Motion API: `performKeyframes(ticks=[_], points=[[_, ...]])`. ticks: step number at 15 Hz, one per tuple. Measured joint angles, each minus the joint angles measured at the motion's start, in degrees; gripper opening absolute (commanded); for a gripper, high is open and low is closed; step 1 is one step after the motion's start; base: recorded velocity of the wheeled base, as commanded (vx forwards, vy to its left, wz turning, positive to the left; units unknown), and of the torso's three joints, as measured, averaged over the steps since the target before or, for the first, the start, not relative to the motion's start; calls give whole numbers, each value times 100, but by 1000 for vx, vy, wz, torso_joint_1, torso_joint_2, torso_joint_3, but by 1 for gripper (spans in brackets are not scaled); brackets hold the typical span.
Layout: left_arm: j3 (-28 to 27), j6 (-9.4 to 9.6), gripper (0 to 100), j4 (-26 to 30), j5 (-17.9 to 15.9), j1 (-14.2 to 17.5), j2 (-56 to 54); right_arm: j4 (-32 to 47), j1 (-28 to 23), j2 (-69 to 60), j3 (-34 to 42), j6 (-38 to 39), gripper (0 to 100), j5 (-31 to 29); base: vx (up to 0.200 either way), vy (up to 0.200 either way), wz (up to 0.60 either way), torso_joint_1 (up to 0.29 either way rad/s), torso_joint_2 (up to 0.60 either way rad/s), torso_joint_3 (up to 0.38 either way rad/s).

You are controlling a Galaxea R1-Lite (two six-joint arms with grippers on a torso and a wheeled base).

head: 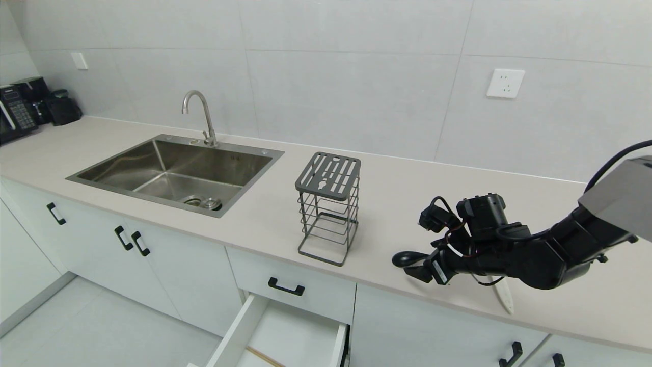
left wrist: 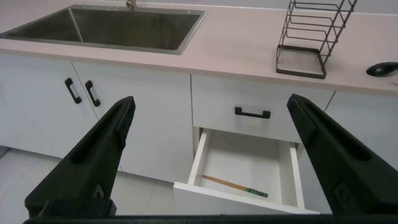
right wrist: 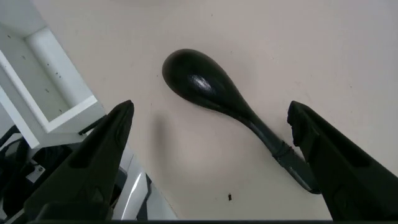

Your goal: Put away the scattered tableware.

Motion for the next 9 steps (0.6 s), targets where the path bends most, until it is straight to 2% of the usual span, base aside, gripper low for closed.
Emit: performKeyframes(ticks=[9], points=[[0, 0, 100, 0, 0, 4, 0, -283, -190, 608, -252, 54, 100, 61, 0, 0, 0, 0, 0, 0]])
